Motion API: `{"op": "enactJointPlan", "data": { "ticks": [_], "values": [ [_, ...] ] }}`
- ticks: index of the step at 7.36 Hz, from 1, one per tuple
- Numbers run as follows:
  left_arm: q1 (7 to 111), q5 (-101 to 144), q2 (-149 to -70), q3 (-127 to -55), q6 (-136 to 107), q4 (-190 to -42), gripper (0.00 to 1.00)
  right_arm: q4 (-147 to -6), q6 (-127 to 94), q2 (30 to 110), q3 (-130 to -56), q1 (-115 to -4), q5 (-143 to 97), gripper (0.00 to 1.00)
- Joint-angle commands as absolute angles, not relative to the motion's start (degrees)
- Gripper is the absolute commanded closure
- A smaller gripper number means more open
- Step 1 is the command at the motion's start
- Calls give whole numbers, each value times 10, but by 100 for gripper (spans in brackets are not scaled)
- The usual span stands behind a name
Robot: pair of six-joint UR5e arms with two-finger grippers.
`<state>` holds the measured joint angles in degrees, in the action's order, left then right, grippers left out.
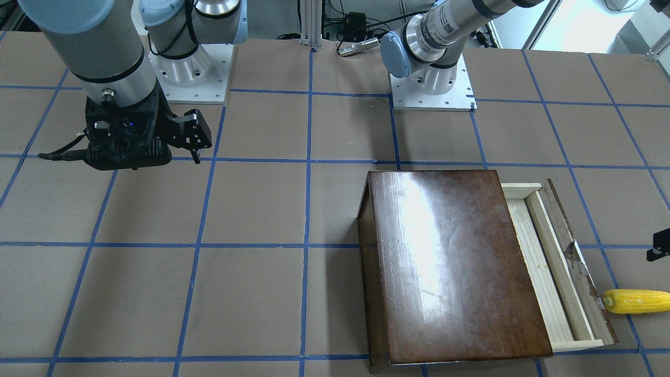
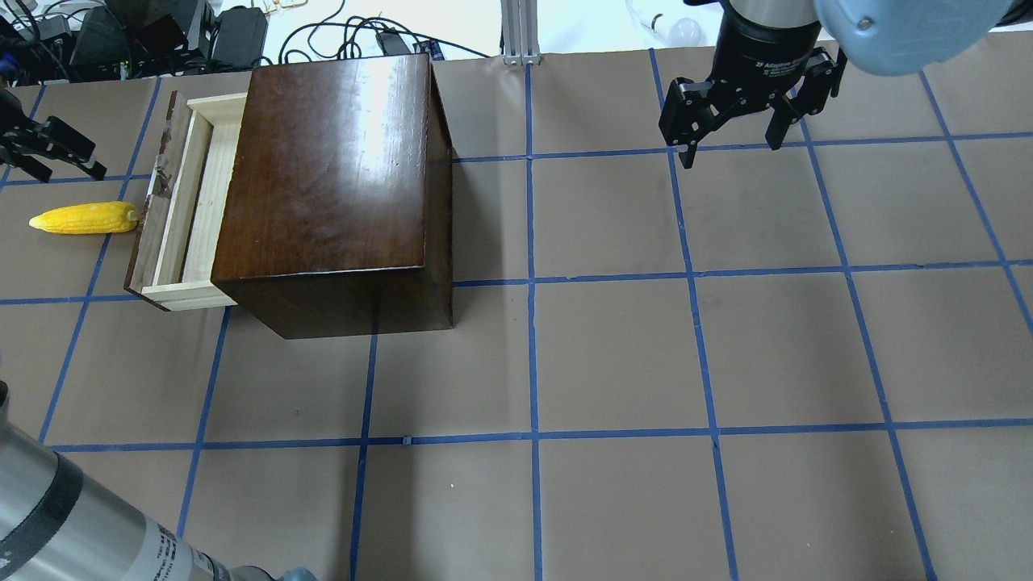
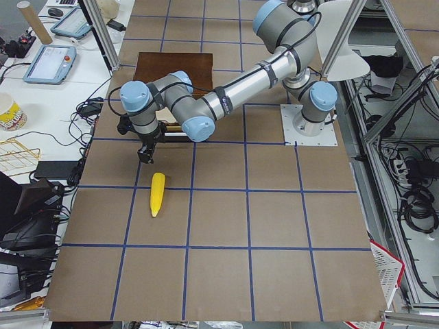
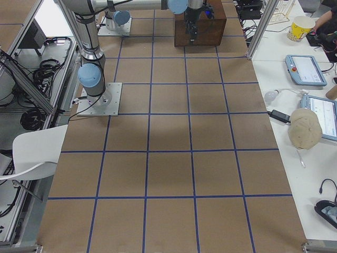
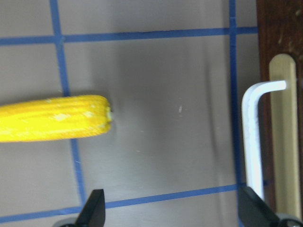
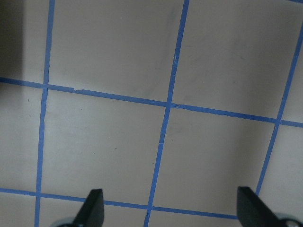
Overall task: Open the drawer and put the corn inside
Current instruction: 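Release the handle and lift the left gripper away, then lower the left gripper onto the yellow corn cob and grasp it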
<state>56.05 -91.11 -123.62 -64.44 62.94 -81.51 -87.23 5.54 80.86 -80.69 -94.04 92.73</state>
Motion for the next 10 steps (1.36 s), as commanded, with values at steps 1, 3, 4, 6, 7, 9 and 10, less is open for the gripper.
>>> {"op": "enactJointPlan", "data": {
  "ticks": [1,3,4,6,7,9,10],
  "values": [
    [548,-922,-1264,-632,835,-781,0,-872,55,809,-807,-940,927,0],
    [533,-922,-1284,-632,992,-760,1,-873,55,809,-807,-940,927,0],
    [530,-922,-1291,-633,1081,-746,1,-872,55,809,-807,-940,928,0],
    [530,-923,-1311,-642,1222,-708,1,-873,55,809,-807,-940,927,0],
    [530,-920,-1324,-648,1281,-683,3,-872,55,809,-807,-940,927,0],
    [530,-923,-1338,-675,1365,-627,2,-872,55,809,-807,-940,927,0],
    [529,-919,-1339,-688,1363,-627,1,-872,55,809,-807,-940,927,0]
  ]
}}
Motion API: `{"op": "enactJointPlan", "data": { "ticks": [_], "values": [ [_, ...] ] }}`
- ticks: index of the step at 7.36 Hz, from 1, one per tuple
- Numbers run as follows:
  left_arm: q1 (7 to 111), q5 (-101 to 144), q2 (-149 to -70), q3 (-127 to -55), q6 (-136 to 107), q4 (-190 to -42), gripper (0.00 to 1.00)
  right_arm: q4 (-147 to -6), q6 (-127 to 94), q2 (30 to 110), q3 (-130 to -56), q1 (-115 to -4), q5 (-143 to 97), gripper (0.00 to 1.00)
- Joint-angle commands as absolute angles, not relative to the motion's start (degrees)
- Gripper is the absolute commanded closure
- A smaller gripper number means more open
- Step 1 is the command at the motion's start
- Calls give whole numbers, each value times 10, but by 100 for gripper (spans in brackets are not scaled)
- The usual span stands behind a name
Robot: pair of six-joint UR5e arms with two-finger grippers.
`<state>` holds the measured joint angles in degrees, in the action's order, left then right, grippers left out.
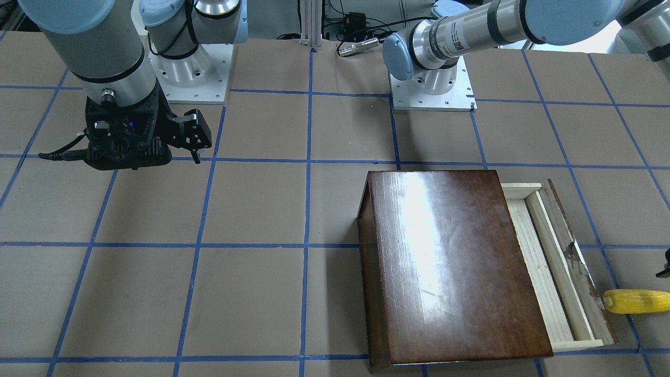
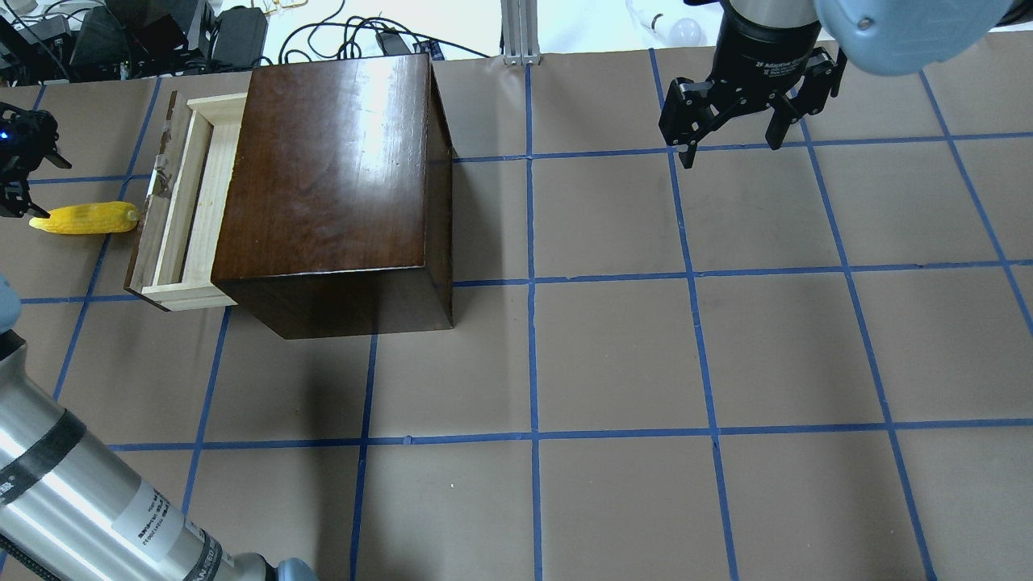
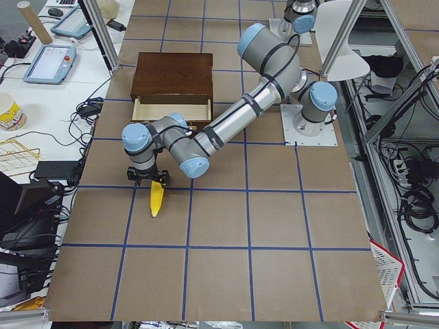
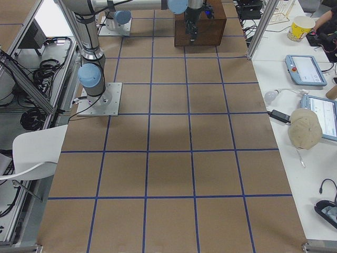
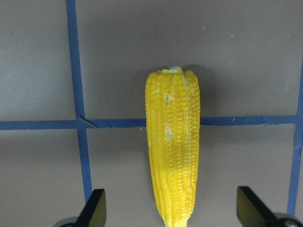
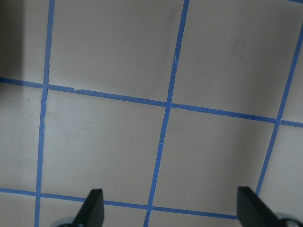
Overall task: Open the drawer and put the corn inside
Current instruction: 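Lower the left gripper onto the yellow corn cob and grasp it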
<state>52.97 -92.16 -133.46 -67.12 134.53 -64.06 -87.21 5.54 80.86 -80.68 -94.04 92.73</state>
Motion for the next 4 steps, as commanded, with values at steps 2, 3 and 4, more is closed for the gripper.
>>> {"op": "enactJointPlan", "data": {
  "ticks": [2,3,4],
  "values": [
    [528,-918,-1343,-715,1329,-613,0,-872,55,809,-807,-940,927,0],
    [528,-918,-1344,-716,1320,-611,0,-872,55,809,-807,-940,927,0],
    [528,-918,-1351,-714,1318,-611,0,-872,55,809,-807,-940,927,0]
  ]
}}
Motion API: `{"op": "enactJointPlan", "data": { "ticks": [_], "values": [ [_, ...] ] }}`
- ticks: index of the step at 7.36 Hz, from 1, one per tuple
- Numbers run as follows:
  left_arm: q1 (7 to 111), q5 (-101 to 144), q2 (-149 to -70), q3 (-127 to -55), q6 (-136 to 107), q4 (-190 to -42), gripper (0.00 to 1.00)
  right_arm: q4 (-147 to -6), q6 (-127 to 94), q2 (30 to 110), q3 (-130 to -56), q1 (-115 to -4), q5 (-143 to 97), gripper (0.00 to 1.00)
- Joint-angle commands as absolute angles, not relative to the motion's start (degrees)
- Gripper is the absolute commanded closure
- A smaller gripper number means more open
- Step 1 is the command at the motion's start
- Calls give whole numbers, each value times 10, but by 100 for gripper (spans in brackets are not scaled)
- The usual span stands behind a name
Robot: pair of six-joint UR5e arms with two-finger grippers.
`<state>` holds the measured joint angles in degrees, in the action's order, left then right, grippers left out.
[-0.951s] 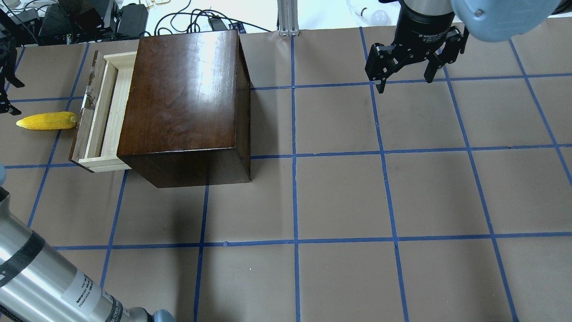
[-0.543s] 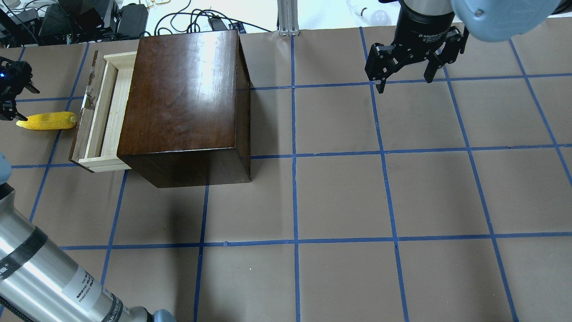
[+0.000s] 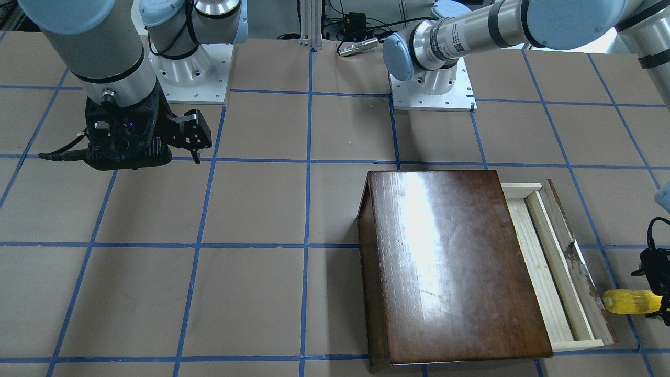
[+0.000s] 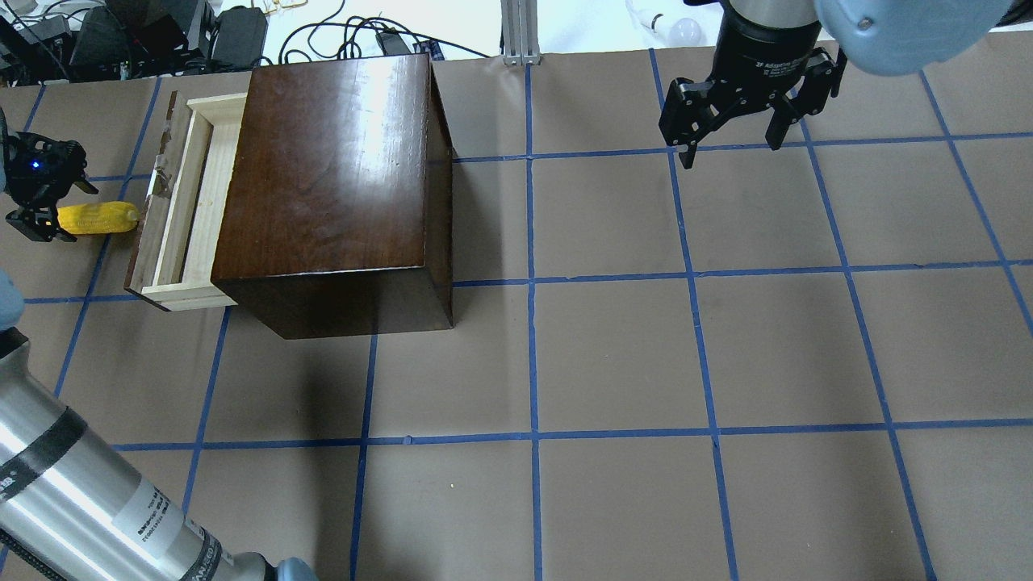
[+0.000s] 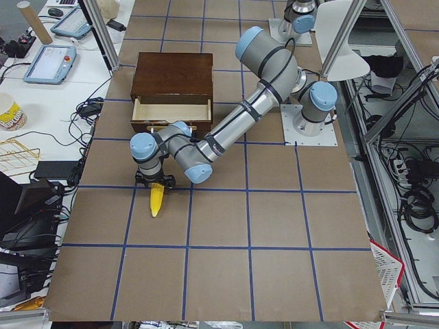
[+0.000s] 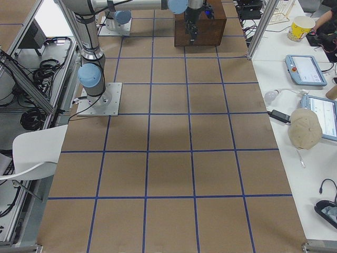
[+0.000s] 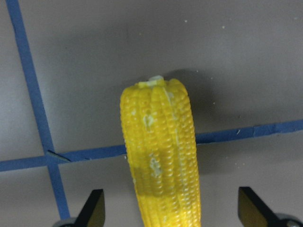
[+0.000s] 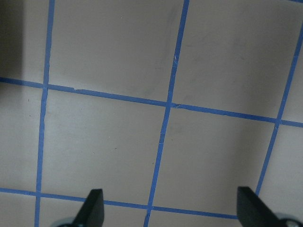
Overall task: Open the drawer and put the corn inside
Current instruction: 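Lower the left gripper onto the yellow corn cob and grasp it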
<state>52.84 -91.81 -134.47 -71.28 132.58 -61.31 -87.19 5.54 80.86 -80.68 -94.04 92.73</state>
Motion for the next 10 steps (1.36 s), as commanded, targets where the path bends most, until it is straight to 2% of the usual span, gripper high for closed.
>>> {"op": "enactJointPlan", "data": {
  "ticks": [1,4,6,7,8,10],
  "values": [
    [528,-917,-1360,-714,1321,-586,0,-873,55,809,-807,-940,927,0],
    [528,-892,-1374,-715,1326,-568,2,-872,55,809,-807,-940,927,0],
    [528,-890,-1374,-712,1330,-568,43,-872,55,809,-807,-940,927,0],
    [528,-892,-1373,-711,1330,-568,78,-872,55,809,-807,-940,927,0],
    [527,-892,-1371,-710,1330,-568,97,-873,55,809,-807,-940,927,0],
    [525,-890,-1367,-710,1331,-569,100,-872,55,809,-807,-940,927,0]
  ]
}}
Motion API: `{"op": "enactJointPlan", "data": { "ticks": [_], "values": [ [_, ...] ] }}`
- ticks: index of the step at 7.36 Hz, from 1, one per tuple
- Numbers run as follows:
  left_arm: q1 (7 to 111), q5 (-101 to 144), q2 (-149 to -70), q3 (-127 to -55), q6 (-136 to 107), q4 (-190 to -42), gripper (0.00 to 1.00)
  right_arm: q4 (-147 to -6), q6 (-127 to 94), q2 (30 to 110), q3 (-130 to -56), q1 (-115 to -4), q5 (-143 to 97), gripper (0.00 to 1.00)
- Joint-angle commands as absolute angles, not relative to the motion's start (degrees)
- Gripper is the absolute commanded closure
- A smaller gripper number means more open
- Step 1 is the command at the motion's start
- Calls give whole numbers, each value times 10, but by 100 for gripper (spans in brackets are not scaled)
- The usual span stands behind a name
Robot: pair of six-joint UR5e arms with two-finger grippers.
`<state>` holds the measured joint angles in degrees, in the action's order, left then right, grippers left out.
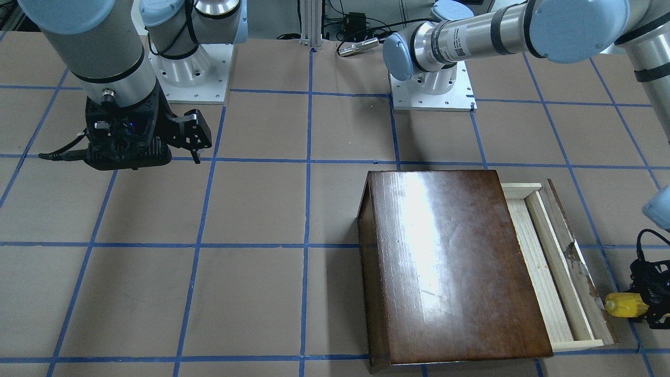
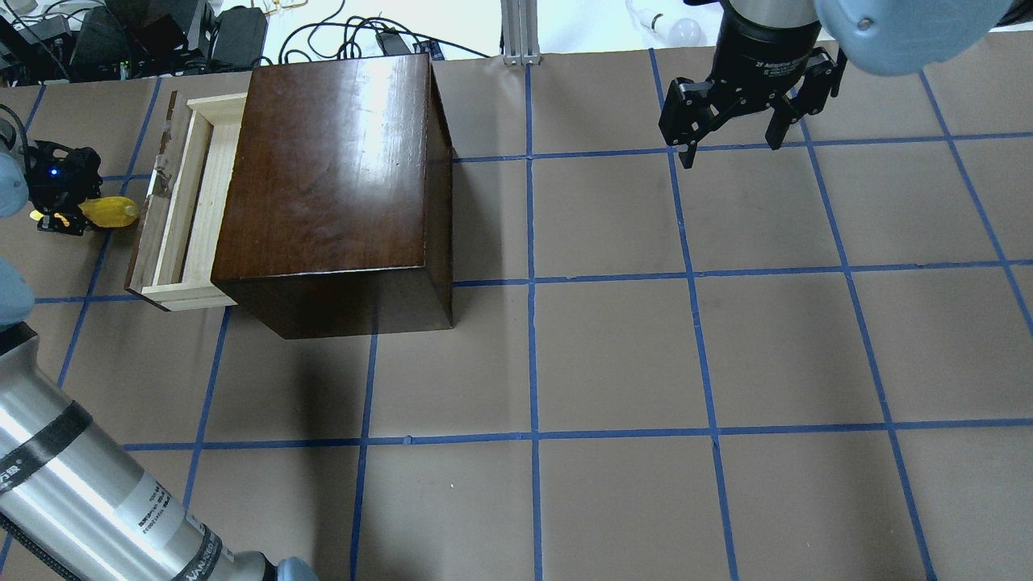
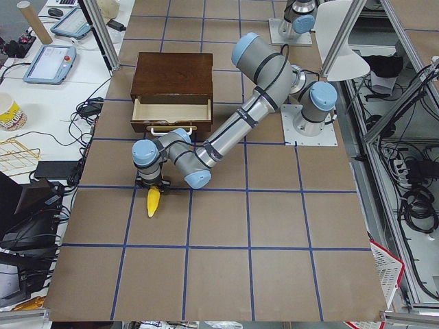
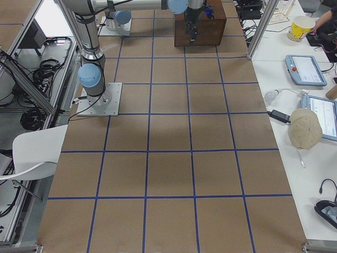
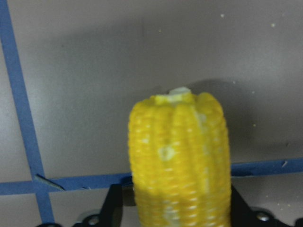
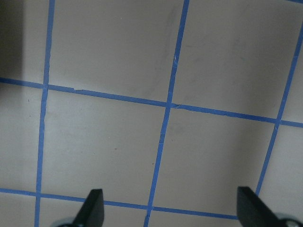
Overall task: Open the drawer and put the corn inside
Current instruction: 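Lift the corn and carry it over the open drawer with the left gripper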
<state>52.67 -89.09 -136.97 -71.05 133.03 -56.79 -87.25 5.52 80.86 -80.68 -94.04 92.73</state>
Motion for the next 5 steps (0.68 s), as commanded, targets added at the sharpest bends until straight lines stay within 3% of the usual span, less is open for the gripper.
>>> {"op": "enactJointPlan", "data": {
  "ticks": [1,5],
  "values": [
    [520,-890,-1365,-710,1331,-570,100,-872,55,809,-807,-940,927,0],
    [519,-890,-1350,-708,1324,-575,100,-872,55,809,-807,-940,927,0]
  ]
}}
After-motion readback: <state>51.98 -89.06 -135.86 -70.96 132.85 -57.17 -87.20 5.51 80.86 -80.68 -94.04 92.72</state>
